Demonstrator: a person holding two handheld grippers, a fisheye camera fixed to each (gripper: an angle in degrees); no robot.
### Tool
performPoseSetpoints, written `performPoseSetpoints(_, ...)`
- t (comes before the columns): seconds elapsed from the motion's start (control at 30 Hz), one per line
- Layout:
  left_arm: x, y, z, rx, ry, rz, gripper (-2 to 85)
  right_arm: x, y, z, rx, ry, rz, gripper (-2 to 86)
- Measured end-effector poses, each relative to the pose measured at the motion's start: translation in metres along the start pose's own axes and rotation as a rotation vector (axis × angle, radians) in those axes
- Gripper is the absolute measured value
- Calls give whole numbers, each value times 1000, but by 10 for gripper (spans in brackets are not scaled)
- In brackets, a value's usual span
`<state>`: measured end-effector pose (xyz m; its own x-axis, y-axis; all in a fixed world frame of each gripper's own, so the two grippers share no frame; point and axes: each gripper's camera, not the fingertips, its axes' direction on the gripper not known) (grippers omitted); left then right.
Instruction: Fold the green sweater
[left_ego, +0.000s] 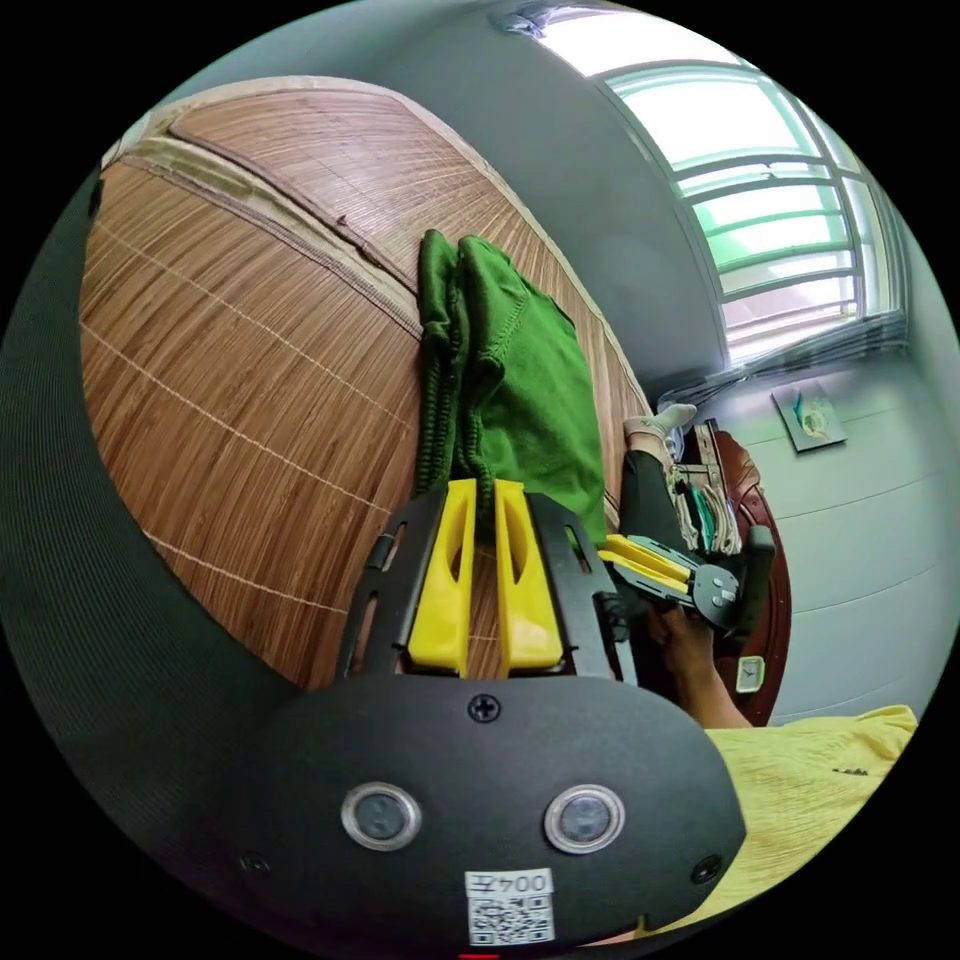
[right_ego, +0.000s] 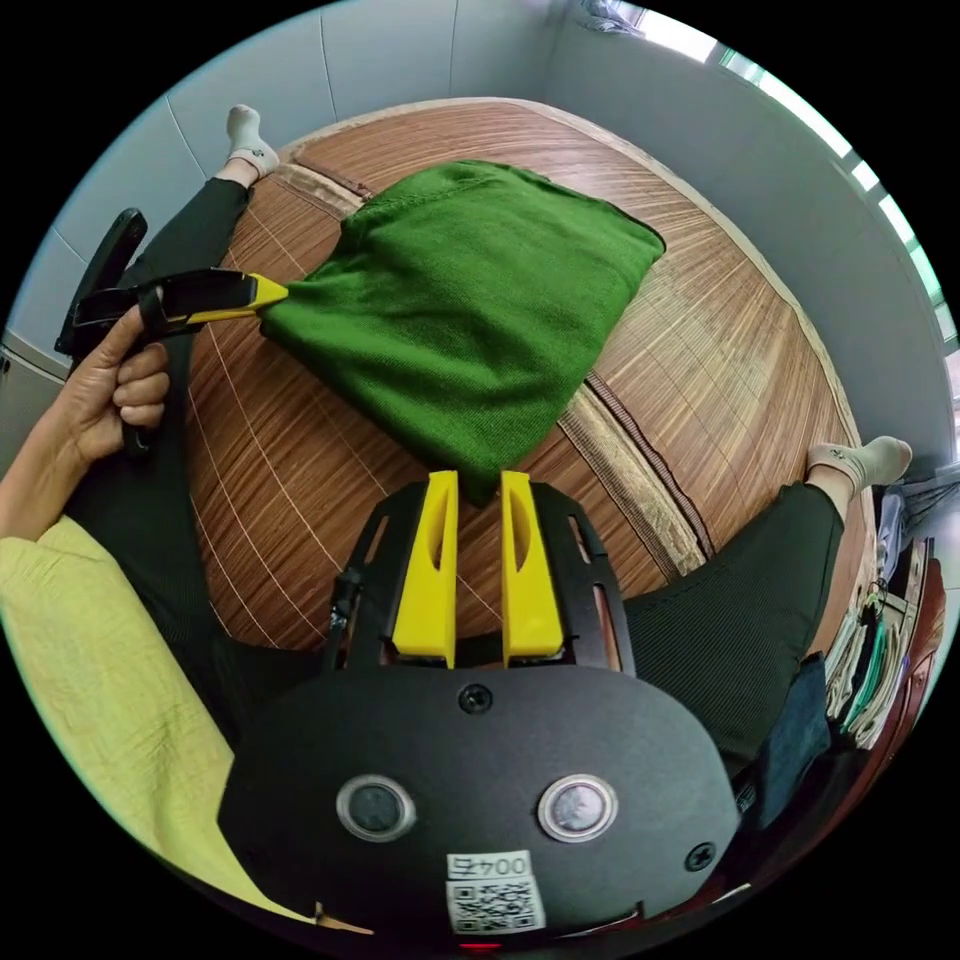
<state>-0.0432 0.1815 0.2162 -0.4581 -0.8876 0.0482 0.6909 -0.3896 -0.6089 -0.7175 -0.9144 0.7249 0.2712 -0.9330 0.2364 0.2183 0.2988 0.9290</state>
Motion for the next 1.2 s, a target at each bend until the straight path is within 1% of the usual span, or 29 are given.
performPoseSetpoints(0.03, 4, 0, -2, 11, -17, 20, 35, -2, -1, -3, 5, 11, -6, 54)
performPoseSetpoints(0.1, 18, 3, -18, 86, -61, 65, 30, -7, 1, -20, 58, 34, -17, 45)
performPoseSetpoints(0.13, 35, 6, -34, 155, -111, 135, 27, -9, 5, -38, 114, 45, -17, 43)
performPoseSetpoints(0.17, 54, 9, -42, 187, -219, 235, 26, -11, 10, -50, 154, 55, -19, 42)
performPoseSetpoints(0.23, 59, 9, -34, 145, -345, 282, 24, -10, 10, -51, 142, 26, -29, 43)
performPoseSetpoints(0.27, 48, 7, -21, 70, -327, 222, 23, -8, 5, -40, 82, 9, -23, 43)
performPoseSetpoints(0.33, 30, 6, -2, -6, -304, 117, 23, -5, -5, -30, 2, -1, -20, 44)
performPoseSetpoints(0.4, 25, 7, 5, -3, -298, 80, 23, 0, -12, -31, -23, -16, -6, 47)
performPoseSetpoints(0.47, 32, 7, 9, -5, -338, 102, 24, 8, -15, -35, -42, -53, 13, 57)
performPoseSetpoints(0.53, 32, 8, 10, -4, -331, 105, 26, 15, -15, -42, -57, -70, 27, 75)
performPoseSetpoints(0.6, 28, 9, 7, -8, -284, 79, 28, 23, -13, -60, -23, -94, 39, 84)
performPoseSetpoints(0.63, 25, 9, 4, -11, -248, 54, 29, 28, -11, -77, 25, -109, 46, 96)
performPoseSetpoints(0.73, 28, 14, -18, 59, -204, 17, 32, 37, -13, -112, 143, -109, 35, 114)
performPoseSetpoints(0.8, 36, 16, -32, 116, -229, 31, 34, 42, -25, -119, 167, -115, 13, 123)
performPoseSetpoints(0.9, 54, 6, -39, 169, -279, 92, 42, 45, -55, -110, 135, -118, -19, 133)
performPoseSetpoints(1.0, 70, -19, -25, 143, -297, 154, 62, 45, -82, -96, 55, -119, -55, 149)
performPoseSetpoints(1.1, 87, -43, 0, 116, -358, 226, 79, 44, -100, -92, -3, -113, -90, 156)
performPoseSetpoints(1.2, 100, -59, 29, 57, -457, 298, 76, 50, -118, -102, -55, -115, -98, 153)
